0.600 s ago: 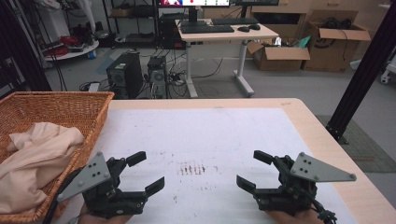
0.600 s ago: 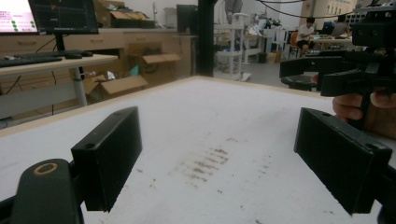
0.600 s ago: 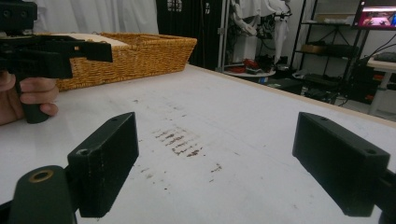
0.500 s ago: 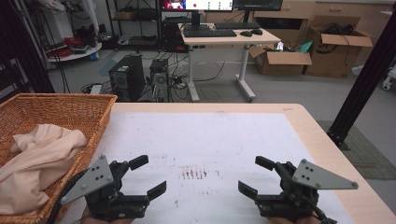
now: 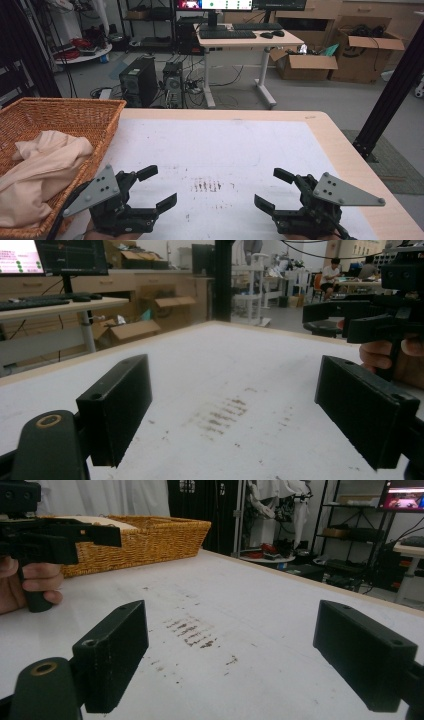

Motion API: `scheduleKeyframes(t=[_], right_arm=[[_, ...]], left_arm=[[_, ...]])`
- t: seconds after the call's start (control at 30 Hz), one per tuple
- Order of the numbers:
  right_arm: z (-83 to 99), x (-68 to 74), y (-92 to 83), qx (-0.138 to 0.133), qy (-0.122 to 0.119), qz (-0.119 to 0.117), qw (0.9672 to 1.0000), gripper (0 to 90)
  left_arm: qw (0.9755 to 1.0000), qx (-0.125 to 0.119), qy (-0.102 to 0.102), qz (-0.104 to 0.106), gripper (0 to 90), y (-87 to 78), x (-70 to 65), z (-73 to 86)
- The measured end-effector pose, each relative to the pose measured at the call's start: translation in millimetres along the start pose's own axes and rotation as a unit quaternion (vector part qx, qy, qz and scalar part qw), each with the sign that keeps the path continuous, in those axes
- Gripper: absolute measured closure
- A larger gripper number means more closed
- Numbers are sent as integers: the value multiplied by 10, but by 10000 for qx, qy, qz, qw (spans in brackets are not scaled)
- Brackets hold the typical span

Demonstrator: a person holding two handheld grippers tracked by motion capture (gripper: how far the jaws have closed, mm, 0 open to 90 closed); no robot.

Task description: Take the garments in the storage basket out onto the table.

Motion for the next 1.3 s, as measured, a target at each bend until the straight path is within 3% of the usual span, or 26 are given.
scheduleKeyframes(t=[0.2,0.27,0.33,0.4,0.43,0.6,0.77,1.0,1.13,1.17,1.2,1.3], right_arm=[[-1,0,2,-7,-9,-7,10000,143],[-2,-1,1,-4,7,-2,10000,143],[-2,-1,1,-5,5,-2,10000,143],[-2,-5,0,-18,9,5,10000,143],[-2,-6,1,-22,13,5,10000,143],[-3,-8,-1,-30,26,4,10000,143],[-3,-9,-1,-25,33,0,10000,143],[-3,-13,-4,-23,57,2,10000,143],[-3,-14,-4,-27,64,6,10000,143],[-3,-13,-4,-27,63,4,10000,143],[-3,-13,-3,-25,62,5,10000,143],[-2,-12,-3,-26,64,9,10000,143]], left_arm=[[9999,28,-82,-79,156,10,16,-3],[9996,32,-278,31,156,52,-30,-42],[9996,20,-260,73,156,73,-63,-81],[9994,-53,-263,217,156,135,-147,-238],[9994,-53,-263,217,154,135,-147,-238],[9979,146,-350,531,156,220,-229,-536],[9973,271,-322,594,156,177,-206,-700],[9985,364,-208,357,156,-74,-20,-969],[9991,391,-137,51,156,-307,166,-1119],[9991,396,-105,-118,156,-446,271,-1180],[9991,396,-105,-118,156,-446,271,-1180],[9983,420,-95,-393,156,-655,416,-1255]])
Point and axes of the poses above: each handheld gripper's, and its own axes: y roughly forward along the jaws, z roughly out of its underside, x roughly to its left, the point moved 4 cm from there along y, roughly forward along the jaws, and after that the axes turned 14 degrees about -x, right-handed, at the moved point
